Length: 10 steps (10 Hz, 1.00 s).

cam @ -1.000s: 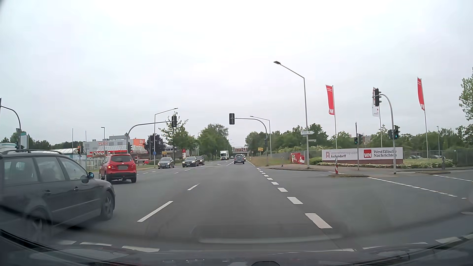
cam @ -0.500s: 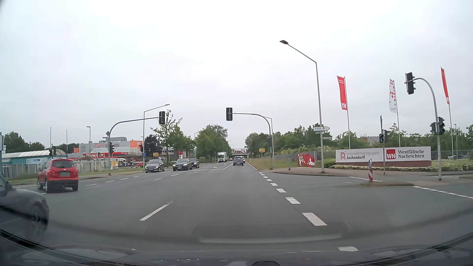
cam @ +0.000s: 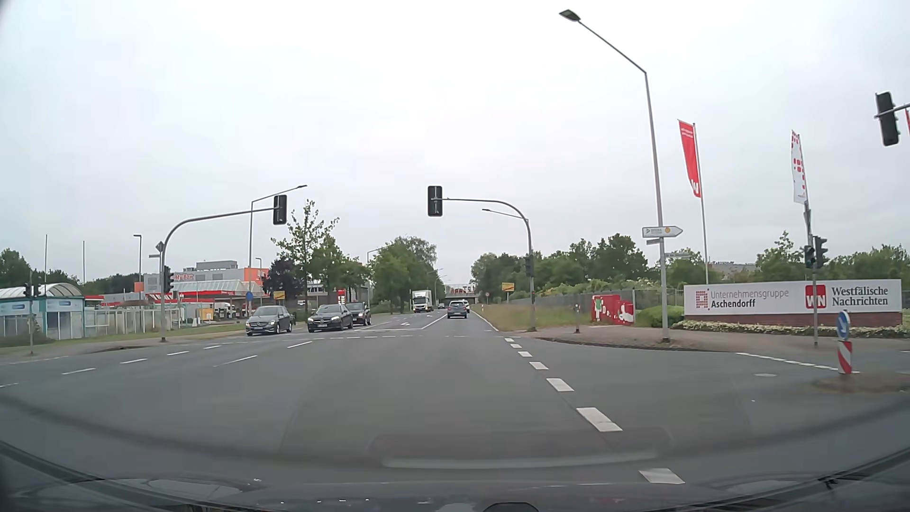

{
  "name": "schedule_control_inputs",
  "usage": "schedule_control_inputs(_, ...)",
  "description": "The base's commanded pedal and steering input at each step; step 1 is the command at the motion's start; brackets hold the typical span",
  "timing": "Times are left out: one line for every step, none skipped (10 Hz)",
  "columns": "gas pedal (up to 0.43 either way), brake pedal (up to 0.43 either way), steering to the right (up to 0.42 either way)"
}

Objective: Follow the waypoints while adhering to traffic rules and regulations

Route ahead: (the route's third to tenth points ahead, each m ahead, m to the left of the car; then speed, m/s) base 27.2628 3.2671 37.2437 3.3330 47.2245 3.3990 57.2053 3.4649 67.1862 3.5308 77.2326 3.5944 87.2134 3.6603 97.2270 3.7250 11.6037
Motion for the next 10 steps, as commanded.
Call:
schedule_control_inputs(0.197, 0.000, -0.008)
schedule_control_inputs(0.197, 0.000, -0.009)
schedule_control_inputs(0.197, 0.000, -0.009)
schedule_control_inputs(0.197, 0.000, -0.009)
schedule_control_inputs(0.197, 0.000, -0.009)
schedule_control_inputs(0.197, 0.000, -0.009)
schedule_control_inputs(0.197, 0.000, -0.008)
schedule_control_inputs(0.197, 0.000, -0.007)
schedule_control_inputs(0.197, 0.000, -0.006)
schedule_control_inputs(0.197, 0.000, -0.006)
